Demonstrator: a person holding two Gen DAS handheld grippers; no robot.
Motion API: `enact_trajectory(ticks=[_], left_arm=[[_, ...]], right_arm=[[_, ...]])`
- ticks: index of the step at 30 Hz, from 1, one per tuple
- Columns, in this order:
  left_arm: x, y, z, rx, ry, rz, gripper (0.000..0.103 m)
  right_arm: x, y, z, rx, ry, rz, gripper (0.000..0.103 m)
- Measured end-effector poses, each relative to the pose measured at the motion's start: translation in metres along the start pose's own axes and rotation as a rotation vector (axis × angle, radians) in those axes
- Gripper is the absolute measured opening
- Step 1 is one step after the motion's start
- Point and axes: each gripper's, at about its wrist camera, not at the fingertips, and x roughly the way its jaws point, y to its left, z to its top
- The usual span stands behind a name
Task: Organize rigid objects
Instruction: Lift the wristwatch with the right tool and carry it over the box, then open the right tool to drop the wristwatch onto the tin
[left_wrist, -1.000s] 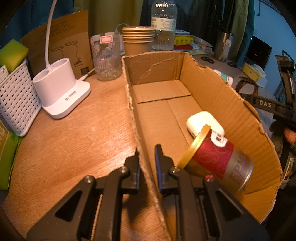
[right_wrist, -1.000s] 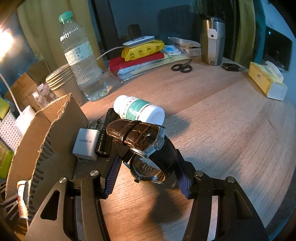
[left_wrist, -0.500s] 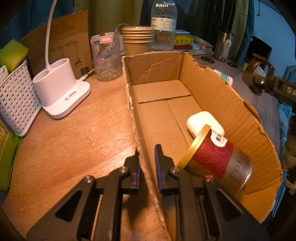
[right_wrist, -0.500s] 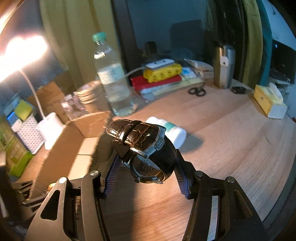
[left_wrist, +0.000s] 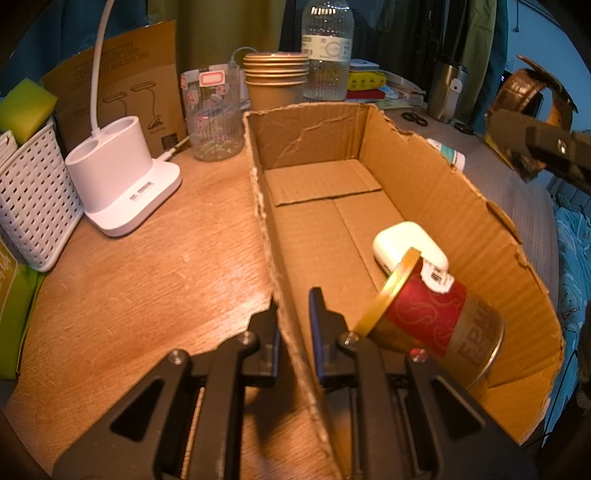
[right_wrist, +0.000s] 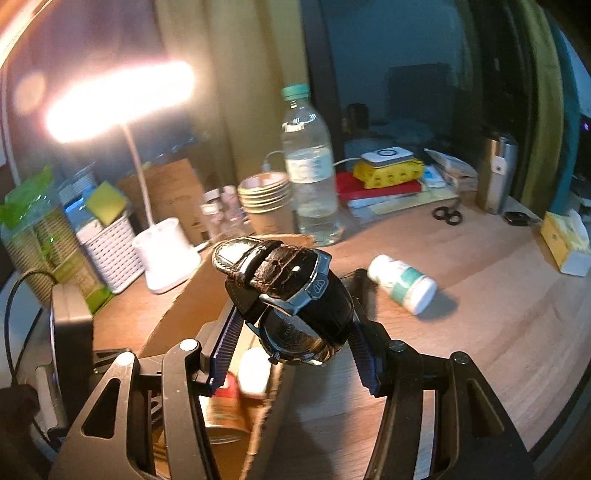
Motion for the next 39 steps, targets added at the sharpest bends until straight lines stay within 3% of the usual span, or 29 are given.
enact_trajectory(ticks=[10, 30, 34, 39], left_arm=[[0.0, 0.0, 0.0, 0.0, 0.0, 0.0, 0.014], [0.0, 0.0, 0.0, 0.0, 0.0, 0.0, 0.014], [0.0, 0.0, 0.0, 0.0, 0.0, 0.0, 0.014], [0.0, 0.0, 0.0, 0.0, 0.001, 0.001, 0.014]], right_arm=[[0.015, 0.022, -0.012, -0.054, 0.066, 0.043, 0.059], [0.019, 0.028, -0.021, -0.095, 0.108, 0.018, 0.06], [0.019, 0.033, -0.022, -0.119, 0.108, 0.026, 0.069], [0.019, 0.035, -0.023, -0.129, 0.101, 0.025, 0.072]])
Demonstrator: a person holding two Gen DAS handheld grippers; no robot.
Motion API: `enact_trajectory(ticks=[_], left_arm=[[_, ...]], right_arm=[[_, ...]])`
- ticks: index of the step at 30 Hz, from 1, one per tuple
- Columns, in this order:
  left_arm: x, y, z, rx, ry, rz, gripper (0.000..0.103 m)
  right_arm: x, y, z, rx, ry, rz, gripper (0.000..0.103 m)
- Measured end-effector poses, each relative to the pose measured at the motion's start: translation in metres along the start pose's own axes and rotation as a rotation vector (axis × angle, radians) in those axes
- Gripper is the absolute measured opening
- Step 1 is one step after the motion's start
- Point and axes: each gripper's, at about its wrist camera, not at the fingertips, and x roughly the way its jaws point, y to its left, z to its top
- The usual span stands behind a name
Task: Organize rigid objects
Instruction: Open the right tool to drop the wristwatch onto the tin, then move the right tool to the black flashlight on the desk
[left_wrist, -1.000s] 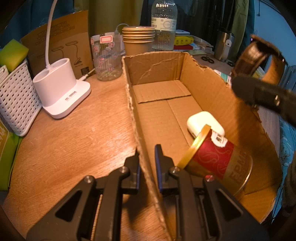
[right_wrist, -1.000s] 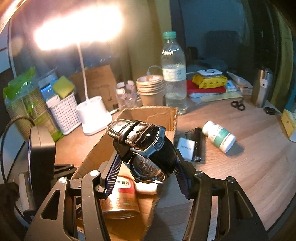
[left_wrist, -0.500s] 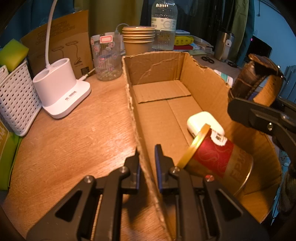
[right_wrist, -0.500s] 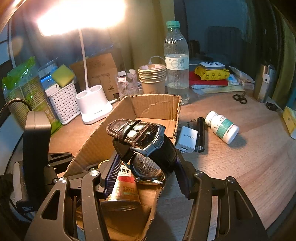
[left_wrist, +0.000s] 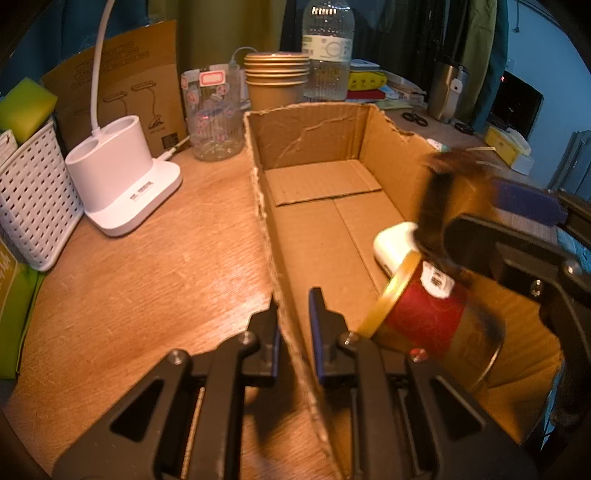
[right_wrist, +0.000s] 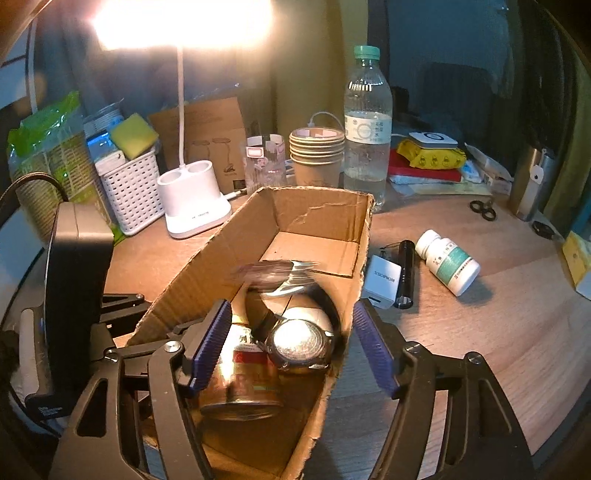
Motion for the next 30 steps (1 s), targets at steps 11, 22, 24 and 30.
enact_trajectory(ticks=[11, 22, 24, 30], left_arm=[[-0.002, 0.002, 0.001, -0.002, 0.001, -0.002, 0.014], [-0.002, 0.002, 0.001, -0.002, 0.0, -0.002, 0.014], [-0.001, 0.002, 0.0, -0.002, 0.001, -0.002, 0.014], [-0.002, 0.002, 0.0, -0.002, 0.001, -0.002, 0.014]], right_arm=[[-0.008, -0.008, 0.001, 0.021, -0.021, 0.013, 0.072], [-0.017, -0.03, 0.002, 0.084, -0.04, -0.04, 0.072], [-0.016, -0.032, 0.001, 0.084, -0.036, -0.059, 0.072], [-0.014, -0.041, -0.001, 0.094, -0.029, -0.108, 0.072]])
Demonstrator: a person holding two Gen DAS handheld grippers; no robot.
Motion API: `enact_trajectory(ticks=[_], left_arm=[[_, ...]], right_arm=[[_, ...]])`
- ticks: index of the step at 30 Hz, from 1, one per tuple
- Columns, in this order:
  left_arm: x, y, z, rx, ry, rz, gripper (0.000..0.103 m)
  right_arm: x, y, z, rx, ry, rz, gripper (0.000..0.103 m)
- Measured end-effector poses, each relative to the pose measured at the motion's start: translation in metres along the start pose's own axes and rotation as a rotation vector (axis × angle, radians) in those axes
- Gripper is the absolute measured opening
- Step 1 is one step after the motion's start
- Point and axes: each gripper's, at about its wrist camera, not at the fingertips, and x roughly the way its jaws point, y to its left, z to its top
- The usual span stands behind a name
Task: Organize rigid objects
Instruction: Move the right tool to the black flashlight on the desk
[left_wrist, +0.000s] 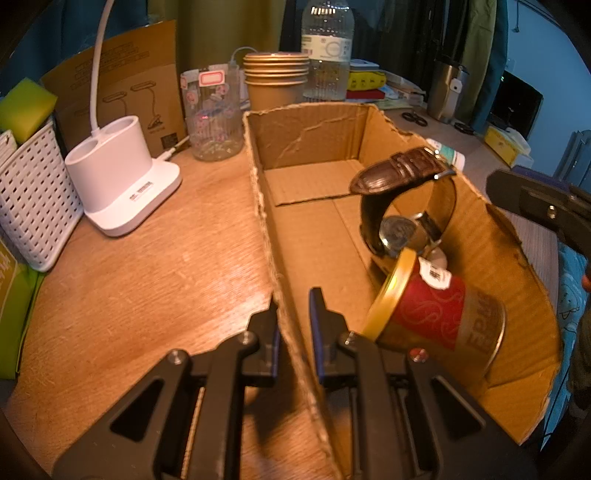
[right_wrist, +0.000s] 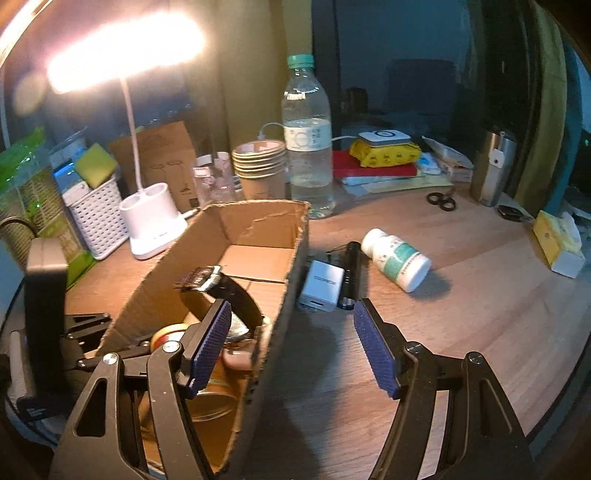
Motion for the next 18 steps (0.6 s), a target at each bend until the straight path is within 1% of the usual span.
enact_trajectory(ticks=[11, 18], left_arm=[[0.0, 0.0, 0.0, 0.0, 0.0, 0.0, 0.014], [0.0, 0.0, 0.0, 0.0, 0.0, 0.0, 0.014]], right_arm=[[0.006, -0.011, -0.003, 0.014, 0.001, -0.043, 0.072], [0.011, -0.017, -0.002, 0.018, 0.002, -0.045, 0.072]])
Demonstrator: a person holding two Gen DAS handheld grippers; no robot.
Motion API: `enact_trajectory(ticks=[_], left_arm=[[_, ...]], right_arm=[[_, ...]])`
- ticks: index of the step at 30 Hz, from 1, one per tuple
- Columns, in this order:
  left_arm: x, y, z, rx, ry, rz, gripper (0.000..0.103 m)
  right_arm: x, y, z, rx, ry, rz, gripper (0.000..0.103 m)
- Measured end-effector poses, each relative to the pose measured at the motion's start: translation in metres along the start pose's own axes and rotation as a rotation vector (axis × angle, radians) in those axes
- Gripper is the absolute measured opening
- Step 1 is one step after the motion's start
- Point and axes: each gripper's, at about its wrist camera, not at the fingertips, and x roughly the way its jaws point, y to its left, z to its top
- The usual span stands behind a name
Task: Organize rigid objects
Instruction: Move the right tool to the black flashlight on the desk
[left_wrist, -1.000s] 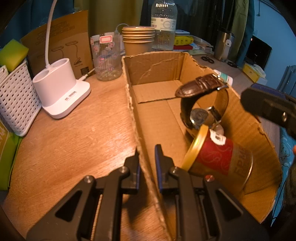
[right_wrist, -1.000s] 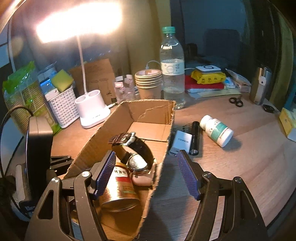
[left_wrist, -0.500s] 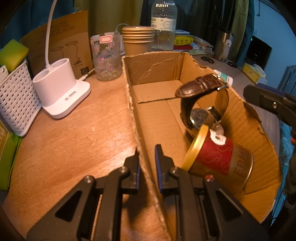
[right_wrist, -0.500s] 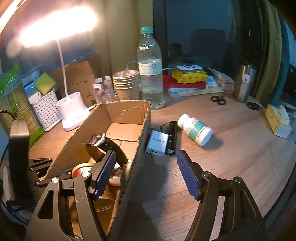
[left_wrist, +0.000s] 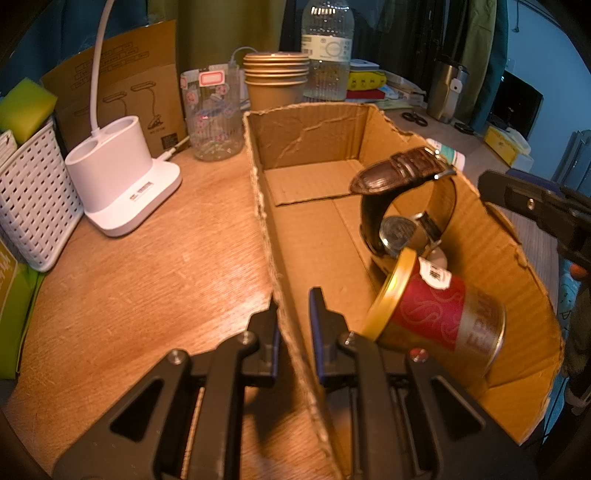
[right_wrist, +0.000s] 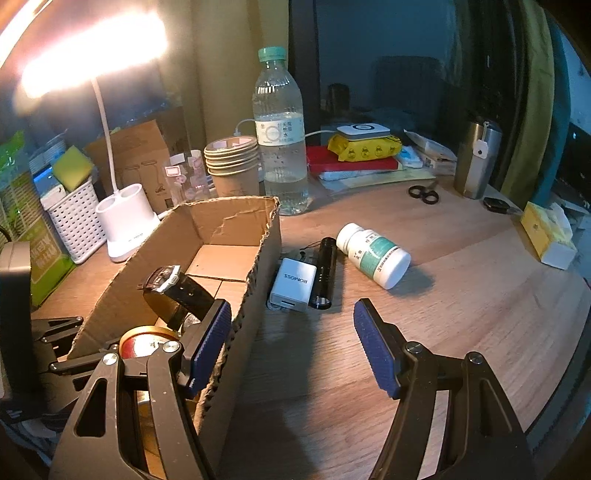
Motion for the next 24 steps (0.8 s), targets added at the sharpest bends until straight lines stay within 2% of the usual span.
enact_trajectory(ticks=[24], left_arm=[[0.0, 0.0, 0.0, -0.001, -0.004, 0.007, 0.014]], right_arm=[[0.027, -0.023, 0.015, -0.038, 0.012, -0.036, 0.072]])
